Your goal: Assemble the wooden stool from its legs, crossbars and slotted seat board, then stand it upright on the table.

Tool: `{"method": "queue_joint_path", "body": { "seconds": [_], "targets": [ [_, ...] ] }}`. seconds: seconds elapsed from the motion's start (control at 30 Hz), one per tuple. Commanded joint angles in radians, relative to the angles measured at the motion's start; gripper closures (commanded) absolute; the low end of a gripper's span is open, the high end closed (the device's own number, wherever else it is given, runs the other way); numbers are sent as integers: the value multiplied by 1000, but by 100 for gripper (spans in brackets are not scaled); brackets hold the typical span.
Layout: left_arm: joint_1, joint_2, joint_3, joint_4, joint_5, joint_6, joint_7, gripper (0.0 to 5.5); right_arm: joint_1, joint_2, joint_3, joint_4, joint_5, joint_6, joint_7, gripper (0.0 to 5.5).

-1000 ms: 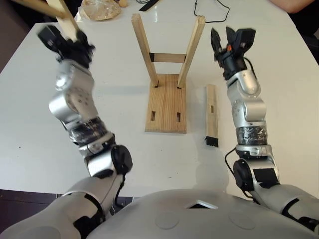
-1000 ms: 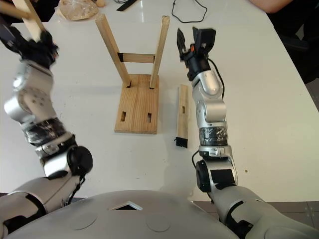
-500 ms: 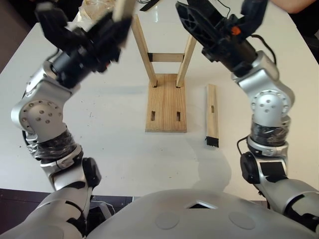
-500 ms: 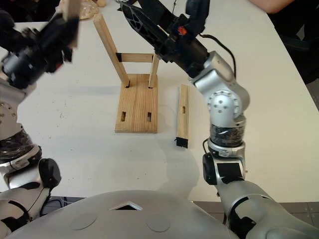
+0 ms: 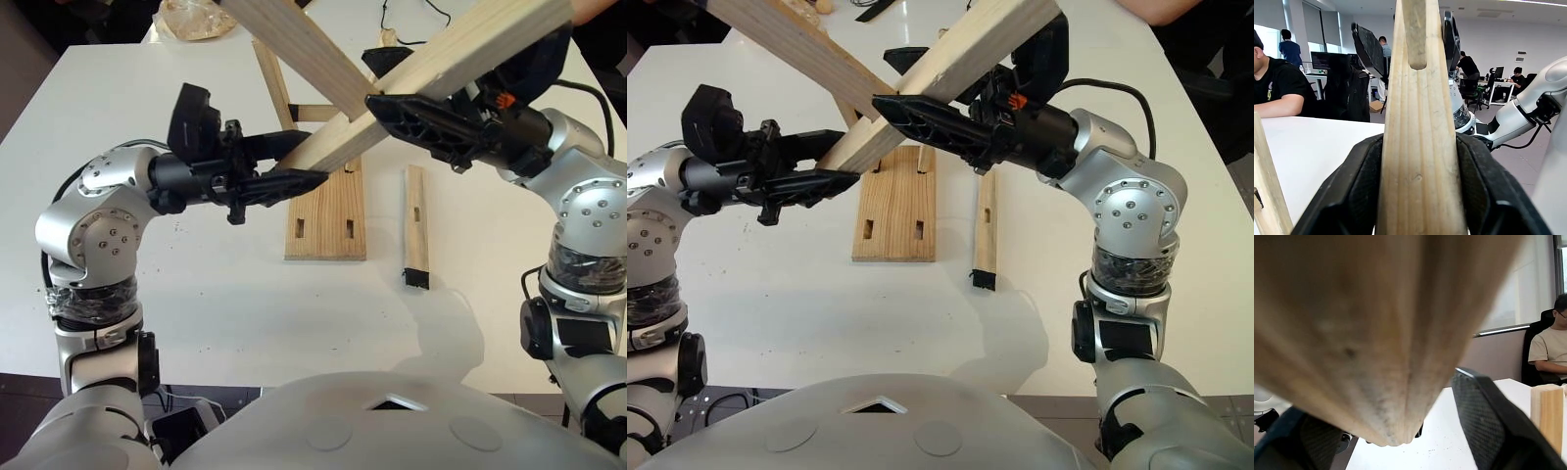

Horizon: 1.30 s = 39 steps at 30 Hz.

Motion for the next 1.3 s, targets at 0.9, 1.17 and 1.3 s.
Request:
{"method": "queue_joint_path", "body": {
  "seconds": [0.9,1.17,1.3],
  "targets": [
    [-47,83,-68,99,68,-48,14,283,43,0,-10,-40,-14,-29,-35,346],
    [70,126,-141,339,352,-243,47,218,95,-24,70,13,-249,-144,-27,346],
    [142,148,-123,586,512,-395,111,218,137,-51,105,46,-368,-217,15,346]
  ]
}}
